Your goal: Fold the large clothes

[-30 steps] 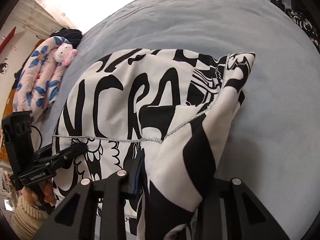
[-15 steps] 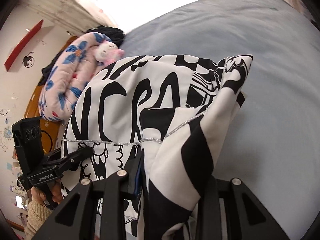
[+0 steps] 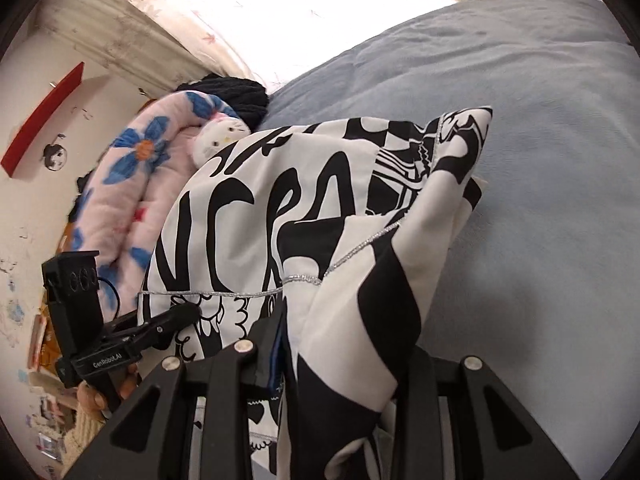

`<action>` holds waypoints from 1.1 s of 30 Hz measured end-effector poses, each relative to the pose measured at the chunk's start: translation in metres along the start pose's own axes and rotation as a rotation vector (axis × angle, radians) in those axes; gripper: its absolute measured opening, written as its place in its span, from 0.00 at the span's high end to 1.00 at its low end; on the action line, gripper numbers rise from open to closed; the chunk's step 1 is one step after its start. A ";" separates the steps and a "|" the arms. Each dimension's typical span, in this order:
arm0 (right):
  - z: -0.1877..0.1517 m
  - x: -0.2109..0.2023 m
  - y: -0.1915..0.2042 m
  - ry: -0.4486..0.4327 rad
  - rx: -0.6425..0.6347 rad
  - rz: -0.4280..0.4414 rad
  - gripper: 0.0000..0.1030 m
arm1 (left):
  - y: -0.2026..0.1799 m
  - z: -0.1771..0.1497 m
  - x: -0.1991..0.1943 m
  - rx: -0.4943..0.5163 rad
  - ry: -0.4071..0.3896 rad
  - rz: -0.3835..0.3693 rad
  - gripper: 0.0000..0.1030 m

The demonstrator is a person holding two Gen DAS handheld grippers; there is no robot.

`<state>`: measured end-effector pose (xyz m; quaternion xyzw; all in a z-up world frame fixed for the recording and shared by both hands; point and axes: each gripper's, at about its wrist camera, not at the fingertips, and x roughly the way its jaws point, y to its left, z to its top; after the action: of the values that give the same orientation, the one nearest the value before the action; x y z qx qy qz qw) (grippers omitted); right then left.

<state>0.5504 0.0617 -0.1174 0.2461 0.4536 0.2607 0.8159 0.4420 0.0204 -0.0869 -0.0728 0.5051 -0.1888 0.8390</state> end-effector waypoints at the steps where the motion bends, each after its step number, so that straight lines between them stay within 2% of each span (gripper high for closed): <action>1: 0.003 0.015 -0.008 0.001 -0.003 -0.015 0.70 | 0.011 0.002 0.015 -0.012 0.007 0.002 0.47; 2: 0.005 0.025 -0.015 0.000 -0.005 -0.032 0.70 | 0.022 0.003 0.036 -0.030 0.019 0.006 0.47; 4: 0.005 0.047 -0.034 0.015 0.021 -0.052 0.70 | 0.038 0.000 0.066 -0.077 0.040 0.018 0.37; 6: 0.003 0.056 -0.042 0.011 -0.004 -0.061 0.61 | 0.056 -0.012 0.089 -0.123 0.028 0.038 0.14; 8: -0.004 0.058 -0.043 0.018 -0.045 -0.094 0.55 | 0.066 -0.021 0.093 -0.123 0.002 0.064 0.02; 9: -0.007 0.057 -0.043 0.031 -0.074 -0.122 0.50 | 0.069 -0.023 0.091 -0.125 -0.010 0.062 0.01; 11: -0.011 0.049 -0.043 0.030 -0.092 -0.144 0.47 | 0.072 -0.025 0.083 -0.131 -0.022 0.078 0.01; 14: -0.012 0.028 -0.043 0.025 -0.081 -0.172 0.47 | 0.062 -0.029 0.060 -0.127 -0.033 0.163 0.03; 16: -0.017 0.007 -0.033 -0.022 -0.115 -0.244 0.47 | 0.044 -0.035 0.030 -0.107 -0.089 0.241 0.06; 17: -0.021 -0.006 -0.022 -0.056 -0.151 -0.287 0.47 | 0.036 -0.039 0.014 -0.101 -0.129 0.259 0.10; 19: -0.027 -0.019 -0.008 -0.088 -0.189 -0.297 0.47 | 0.018 -0.047 -0.012 -0.081 -0.187 0.242 0.12; 22: -0.039 -0.020 0.019 -0.075 -0.218 -0.281 0.51 | -0.015 -0.064 -0.029 -0.069 -0.197 0.297 0.16; 24: -0.047 -0.010 0.029 -0.041 -0.218 -0.269 0.65 | -0.029 -0.072 -0.022 -0.078 -0.174 0.292 0.32; 25: -0.052 -0.003 0.031 -0.022 -0.218 -0.262 0.67 | -0.035 -0.077 -0.014 -0.078 -0.153 0.309 0.36; 27: -0.059 0.013 0.031 0.008 -0.206 -0.315 0.70 | -0.040 -0.088 0.003 -0.065 -0.101 0.374 0.47; 28: -0.062 0.019 0.027 0.012 -0.202 -0.348 0.72 | -0.039 -0.095 0.017 -0.063 -0.058 0.416 0.48; 29: -0.063 0.024 0.023 0.017 -0.201 -0.384 0.80 | -0.037 -0.098 0.028 -0.057 -0.050 0.442 0.48; 30: -0.065 0.026 0.016 0.031 -0.187 -0.406 0.93 | -0.036 -0.102 0.030 -0.047 -0.058 0.459 0.47; 31: -0.065 0.024 0.011 0.033 -0.171 -0.406 0.97 | -0.037 -0.105 0.032 -0.029 -0.068 0.472 0.46; 33: -0.062 0.015 0.007 0.038 -0.141 -0.378 0.98 | -0.040 -0.105 0.029 -0.029 -0.075 0.477 0.46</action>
<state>0.5013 0.0867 -0.1510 0.0940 0.4876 0.1386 0.8569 0.3525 -0.0200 -0.1486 0.0294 0.4793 0.0249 0.8768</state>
